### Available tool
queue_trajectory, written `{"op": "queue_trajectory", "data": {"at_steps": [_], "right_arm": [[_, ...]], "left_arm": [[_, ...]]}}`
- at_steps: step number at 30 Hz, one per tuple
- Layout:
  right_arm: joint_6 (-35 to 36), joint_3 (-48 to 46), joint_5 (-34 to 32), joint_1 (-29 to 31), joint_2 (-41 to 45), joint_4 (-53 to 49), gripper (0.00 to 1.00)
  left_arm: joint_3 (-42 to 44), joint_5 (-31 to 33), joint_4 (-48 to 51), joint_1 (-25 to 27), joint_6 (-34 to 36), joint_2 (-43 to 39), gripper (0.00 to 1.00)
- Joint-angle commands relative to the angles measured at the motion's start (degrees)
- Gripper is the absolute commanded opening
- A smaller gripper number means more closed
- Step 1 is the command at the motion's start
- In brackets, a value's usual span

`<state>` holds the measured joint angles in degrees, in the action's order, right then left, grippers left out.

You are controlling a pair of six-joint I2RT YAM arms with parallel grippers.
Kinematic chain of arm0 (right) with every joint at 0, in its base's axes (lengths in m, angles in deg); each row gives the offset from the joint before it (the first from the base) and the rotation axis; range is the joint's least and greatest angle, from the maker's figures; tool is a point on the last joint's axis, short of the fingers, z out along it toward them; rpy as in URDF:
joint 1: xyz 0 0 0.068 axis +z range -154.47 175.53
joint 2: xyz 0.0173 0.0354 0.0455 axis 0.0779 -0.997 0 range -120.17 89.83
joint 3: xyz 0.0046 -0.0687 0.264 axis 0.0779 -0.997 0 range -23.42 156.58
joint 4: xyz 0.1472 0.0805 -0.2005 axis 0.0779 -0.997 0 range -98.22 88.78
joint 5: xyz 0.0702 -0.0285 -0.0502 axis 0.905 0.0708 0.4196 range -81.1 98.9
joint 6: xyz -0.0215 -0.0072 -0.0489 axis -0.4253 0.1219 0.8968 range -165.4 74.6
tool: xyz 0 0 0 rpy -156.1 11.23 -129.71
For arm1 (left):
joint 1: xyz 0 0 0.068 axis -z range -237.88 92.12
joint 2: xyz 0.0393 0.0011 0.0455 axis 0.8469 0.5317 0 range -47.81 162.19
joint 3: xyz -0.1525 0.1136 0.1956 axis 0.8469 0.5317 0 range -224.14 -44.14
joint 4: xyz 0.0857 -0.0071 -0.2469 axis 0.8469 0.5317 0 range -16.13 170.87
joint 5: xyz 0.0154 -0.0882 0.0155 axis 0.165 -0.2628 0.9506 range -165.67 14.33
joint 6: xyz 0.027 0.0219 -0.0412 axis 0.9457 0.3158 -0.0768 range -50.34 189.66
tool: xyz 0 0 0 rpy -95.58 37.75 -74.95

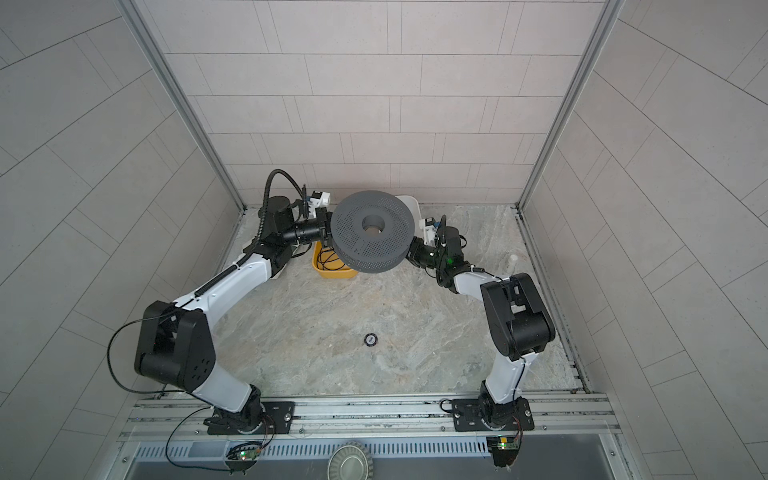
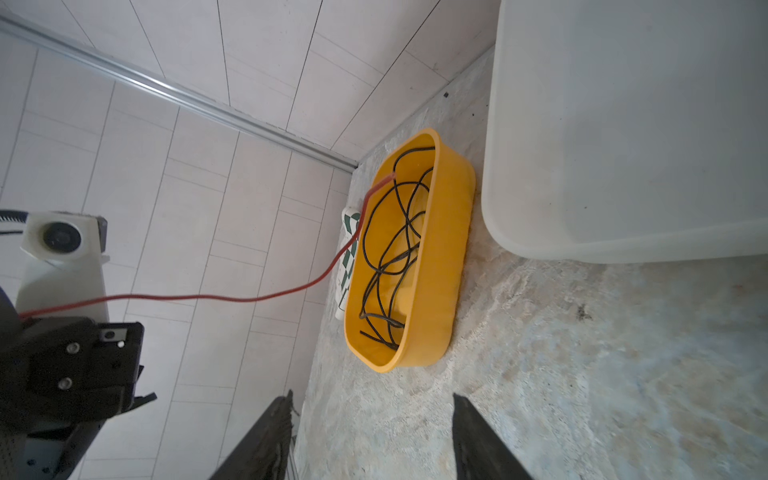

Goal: Wrap the cables

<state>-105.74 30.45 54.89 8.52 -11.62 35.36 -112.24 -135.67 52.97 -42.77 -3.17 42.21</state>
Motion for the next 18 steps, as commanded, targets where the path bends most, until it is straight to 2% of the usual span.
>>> {"op": "queue_trajectory", "data": {"at_steps": [1,12,18], "right_arm": [[-6.6,1.4,-2.8,0.3,-1.8,6.4,0.63],[-14.5,7.2,-6.3,1.8,-9.6,11.6,0.64],[-14.6,11.3,-7.7,3.5,-12.0,10.4,0.63]], "left_arm": [[-0.2,-1.6,-5.5,-0.3,-1.8,-3.2,0.0],[0.2,-1.8,-6.0,-0.3,-2.7,-3.9,0.0],[1.2,-1.5,-6.8,-0.2,-3.4,-4.5,0.0]]}}
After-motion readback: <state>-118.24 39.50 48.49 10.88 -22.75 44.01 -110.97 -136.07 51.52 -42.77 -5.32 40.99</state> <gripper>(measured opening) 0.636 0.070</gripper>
